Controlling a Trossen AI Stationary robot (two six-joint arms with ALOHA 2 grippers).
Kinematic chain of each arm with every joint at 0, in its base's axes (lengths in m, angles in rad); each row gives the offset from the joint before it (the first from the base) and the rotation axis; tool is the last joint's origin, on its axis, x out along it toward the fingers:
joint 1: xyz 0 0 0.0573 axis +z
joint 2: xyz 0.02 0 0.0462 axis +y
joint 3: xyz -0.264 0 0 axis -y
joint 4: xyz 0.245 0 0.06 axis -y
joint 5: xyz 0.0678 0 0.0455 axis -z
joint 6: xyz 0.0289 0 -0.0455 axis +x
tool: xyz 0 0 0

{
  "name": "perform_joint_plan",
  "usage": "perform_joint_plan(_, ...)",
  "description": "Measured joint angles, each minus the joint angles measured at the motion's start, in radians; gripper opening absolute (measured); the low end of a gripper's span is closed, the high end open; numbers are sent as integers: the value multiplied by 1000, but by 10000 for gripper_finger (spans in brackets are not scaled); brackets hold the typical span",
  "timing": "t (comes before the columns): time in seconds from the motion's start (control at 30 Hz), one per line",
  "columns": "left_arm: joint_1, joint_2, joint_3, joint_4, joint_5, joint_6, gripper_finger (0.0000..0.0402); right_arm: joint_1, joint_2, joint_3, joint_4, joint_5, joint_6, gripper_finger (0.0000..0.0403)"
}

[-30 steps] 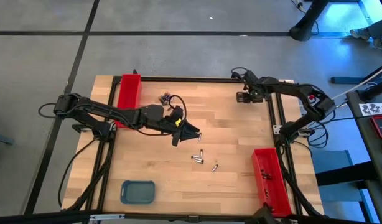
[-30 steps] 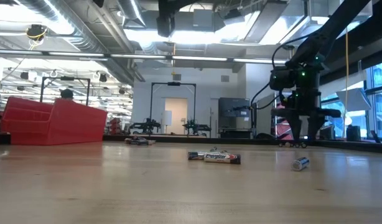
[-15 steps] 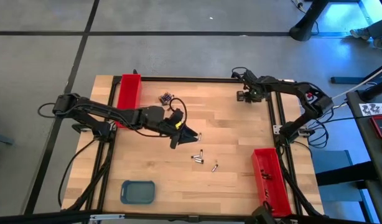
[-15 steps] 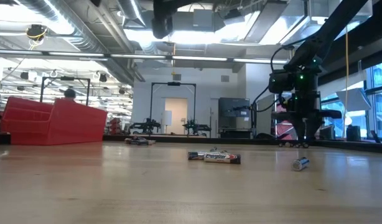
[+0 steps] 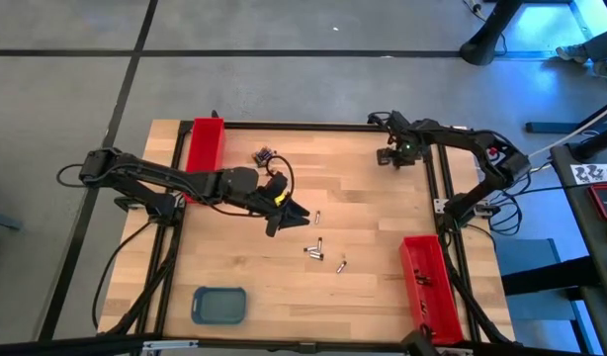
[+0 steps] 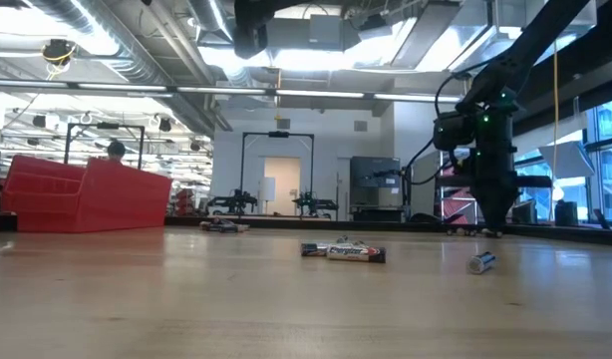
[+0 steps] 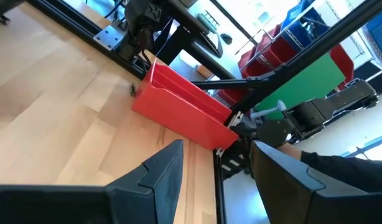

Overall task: Sort batteries
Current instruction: Put the large black battery into the blue bin

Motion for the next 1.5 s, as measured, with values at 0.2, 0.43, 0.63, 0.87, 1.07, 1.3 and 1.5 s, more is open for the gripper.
perform_joint_plan(0.2,16,0,0,1,-1,22,176,59,0,0,-69,-85,-26,29)
perform_joint_plan(0.43,29,0,0,1,-3,41,176,142,5,-6,-74,-91,-43,93)
perform_joint_plan(0.63,28,0,0,1,-3,54,176,153,22,-49,-50,-97,-21,122)
perform_joint_plan(0.87,26,0,0,-6,-3,54,176,247,20,-79,7,-80,-34,33)
perform_joint_plan(1.07,60,-48,0,-111,-3,31,176,393,-1,-68,8,-16,-45,34)
perform_joint_plan(1.3,150,-156,0,-179,-53,88,176,619,-202,-42,203,-152,5,34)
perform_joint_plan(1.5,203,-191,0,-161,-56,276,176,830,-312,-7,658,-39,29,34)
